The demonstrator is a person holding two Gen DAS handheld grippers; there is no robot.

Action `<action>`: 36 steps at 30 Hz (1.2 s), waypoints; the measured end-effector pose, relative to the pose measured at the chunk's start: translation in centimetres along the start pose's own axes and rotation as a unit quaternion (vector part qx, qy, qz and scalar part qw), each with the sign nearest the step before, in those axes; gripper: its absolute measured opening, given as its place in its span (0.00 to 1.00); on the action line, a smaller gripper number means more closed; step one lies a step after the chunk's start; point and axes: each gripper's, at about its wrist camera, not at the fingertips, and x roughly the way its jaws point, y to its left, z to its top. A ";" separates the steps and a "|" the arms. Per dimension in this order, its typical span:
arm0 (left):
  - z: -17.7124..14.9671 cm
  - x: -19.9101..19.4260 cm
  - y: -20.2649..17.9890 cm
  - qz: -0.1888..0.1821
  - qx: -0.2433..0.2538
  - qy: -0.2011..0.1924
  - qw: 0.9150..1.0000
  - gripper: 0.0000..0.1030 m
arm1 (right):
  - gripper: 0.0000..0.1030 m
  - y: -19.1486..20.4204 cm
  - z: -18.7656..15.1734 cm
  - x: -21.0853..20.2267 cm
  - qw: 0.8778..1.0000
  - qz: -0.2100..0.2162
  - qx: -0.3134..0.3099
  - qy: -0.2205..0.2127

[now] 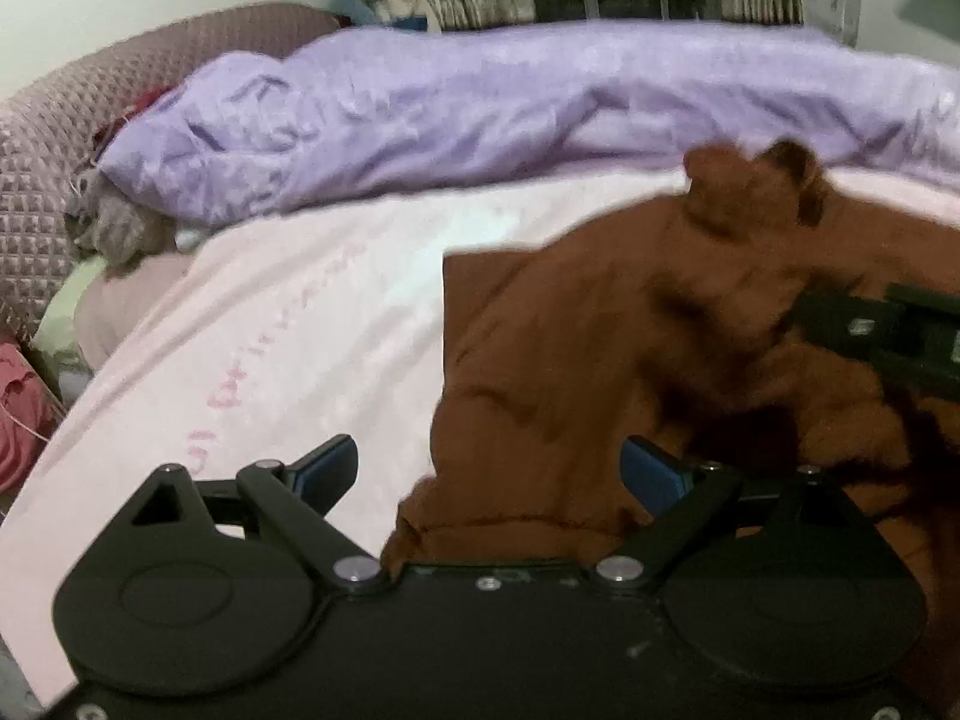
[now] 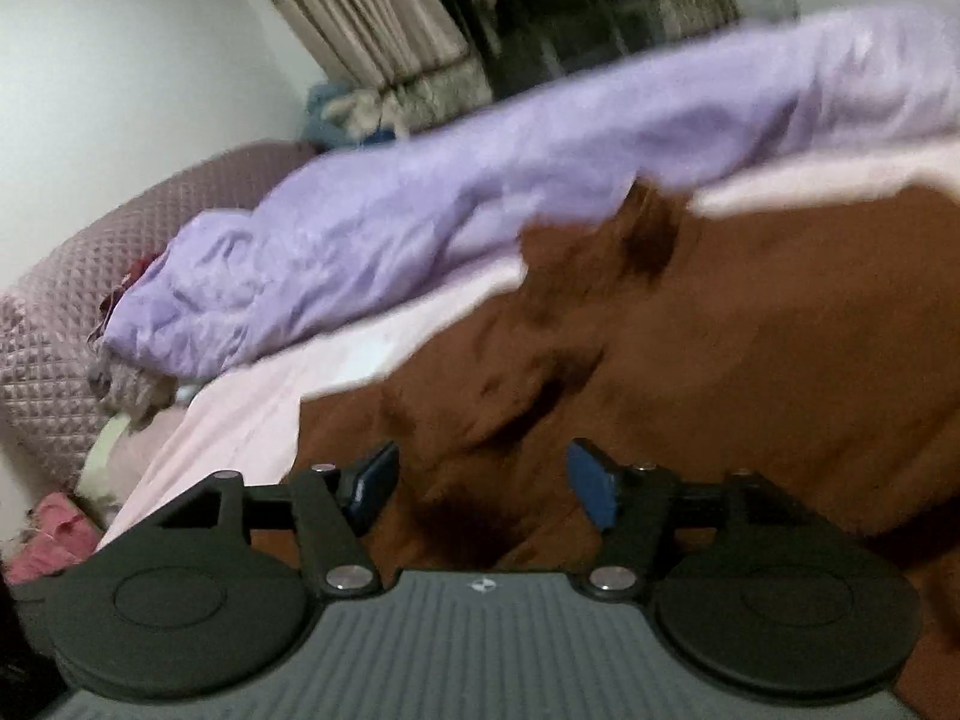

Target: Fold large clothes

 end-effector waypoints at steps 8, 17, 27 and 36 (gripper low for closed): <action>3.2 -2.9 -2.3 -0.051 -0.020 -0.063 0.997 0.94 | 0.22 -4.6 3.5 -3.7 0.989 -0.137 -0.039 -0.047; 0.8 8.2 -5.5 0.061 0.023 0.019 0.998 1.00 | 0.13 -15.0 3.1 1.4 0.981 -0.183 0.006 0.056; 4.9 6.1 -2.9 0.047 -0.002 -0.038 0.998 1.00 | 0.21 -15.9 7.7 -1.5 0.985 -0.171 -0.005 0.016; 6.2 12.4 -2.2 -0.023 0.002 -0.053 0.998 1.00 | 0.17 -22.0 9.9 4.9 0.972 -0.226 -0.060 0.012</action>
